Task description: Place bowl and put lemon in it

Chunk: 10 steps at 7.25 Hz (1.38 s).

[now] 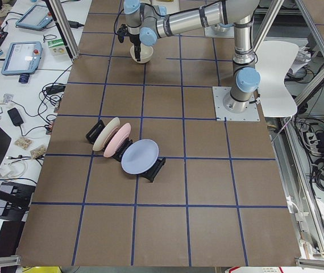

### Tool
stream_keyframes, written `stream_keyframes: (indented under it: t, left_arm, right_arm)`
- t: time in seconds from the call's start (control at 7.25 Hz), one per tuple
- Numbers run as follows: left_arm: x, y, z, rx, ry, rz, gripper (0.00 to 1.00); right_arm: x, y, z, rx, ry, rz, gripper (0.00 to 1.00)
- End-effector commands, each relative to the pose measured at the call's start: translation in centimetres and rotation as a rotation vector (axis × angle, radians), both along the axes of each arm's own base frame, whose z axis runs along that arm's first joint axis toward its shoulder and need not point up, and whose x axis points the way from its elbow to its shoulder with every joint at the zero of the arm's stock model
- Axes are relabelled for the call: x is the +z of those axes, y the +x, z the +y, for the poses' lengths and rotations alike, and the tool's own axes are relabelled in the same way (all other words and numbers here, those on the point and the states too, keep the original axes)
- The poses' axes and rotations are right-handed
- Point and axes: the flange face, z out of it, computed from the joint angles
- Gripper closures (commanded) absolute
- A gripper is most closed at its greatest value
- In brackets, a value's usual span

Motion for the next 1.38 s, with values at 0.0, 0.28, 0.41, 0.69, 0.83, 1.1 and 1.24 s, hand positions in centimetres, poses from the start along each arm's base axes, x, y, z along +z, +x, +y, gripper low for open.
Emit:
stream_keyframes:
  t: [0.0, 0.28, 0.41, 0.69, 0.83, 1.1, 1.24]
  left_arm:
    - [5.6, 5.2, 1.8, -0.012, 0.002, -0.008, 0.0]
    - [8.2, 5.7, 4.2, -0.01, -0.003, -0.045, 0.0]
    - [9.5, 5.5, 5.5, -0.012, -0.028, -0.047, 0.0]
    - [12.0, 5.0, 8.2, -0.019, -0.064, -0.058, 0.0]
    - [12.6, 5.0, 9.4, -0.02, -0.055, -0.057, 0.0]
    - [11.9, 5.0, 9.1, -0.02, -0.046, -0.06, 0.0]
    - [12.0, 5.0, 9.2, -0.02, -0.05, -0.057, 0.0]
  right_arm:
    - [-5.2, 10.4, 0.3, -0.027, 0.014, 0.007, 0.81]
    - [-8.0, 17.8, 2.2, 0.043, 0.008, 0.013, 0.8]
    - [-9.6, 19.8, 2.6, 0.076, 0.014, 0.021, 0.8]
    - [-14.1, 22.7, 1.8, 0.117, -0.028, 0.011, 0.79]
    - [-15.8, 23.2, 1.6, 0.131, -0.023, 0.014, 0.79]
    - [-18.2, 23.1, 2.3, 0.143, 0.006, 0.018, 0.76]
    - [-19.1, 23.0, 2.7, 0.161, -0.012, 0.011, 0.61]
